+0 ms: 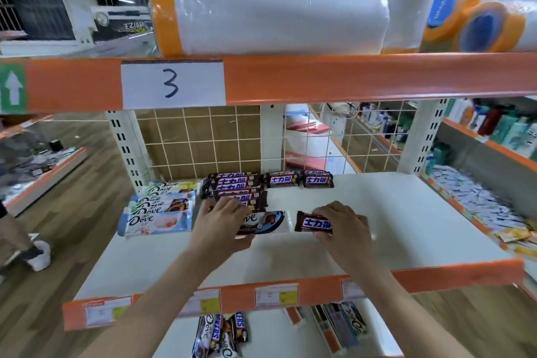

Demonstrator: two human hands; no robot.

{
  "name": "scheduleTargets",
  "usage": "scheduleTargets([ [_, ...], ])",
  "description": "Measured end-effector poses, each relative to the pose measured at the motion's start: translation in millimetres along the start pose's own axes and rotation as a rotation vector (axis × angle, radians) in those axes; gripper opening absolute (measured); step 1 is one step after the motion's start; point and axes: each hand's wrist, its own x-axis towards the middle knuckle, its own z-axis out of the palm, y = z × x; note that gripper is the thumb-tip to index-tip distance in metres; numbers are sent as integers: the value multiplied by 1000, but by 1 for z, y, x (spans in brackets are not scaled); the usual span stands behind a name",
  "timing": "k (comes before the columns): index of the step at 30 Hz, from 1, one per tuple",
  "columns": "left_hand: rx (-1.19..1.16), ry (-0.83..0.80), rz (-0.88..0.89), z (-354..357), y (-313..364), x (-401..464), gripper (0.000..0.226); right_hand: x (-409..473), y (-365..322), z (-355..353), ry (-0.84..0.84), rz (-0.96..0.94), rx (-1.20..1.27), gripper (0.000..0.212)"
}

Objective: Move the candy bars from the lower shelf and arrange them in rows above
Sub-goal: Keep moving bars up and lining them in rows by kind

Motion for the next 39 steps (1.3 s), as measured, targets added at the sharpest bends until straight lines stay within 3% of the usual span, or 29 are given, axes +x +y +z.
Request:
scheduleTargets([
  [17, -129, 17, 22, 39, 7, 92, 39, 86, 35, 20, -40, 64, -95, 38],
  [23, -120, -43, 17, 38, 8, 96, 42, 116, 40, 29, -8, 79, -113, 34],
  [27, -71, 0, 26, 43, 2, 91, 42, 132, 45, 32, 30, 96, -129, 34],
  [39, -73, 104, 55, 49, -7, 79, 44, 136, 43, 38, -73, 115, 13, 41],
])
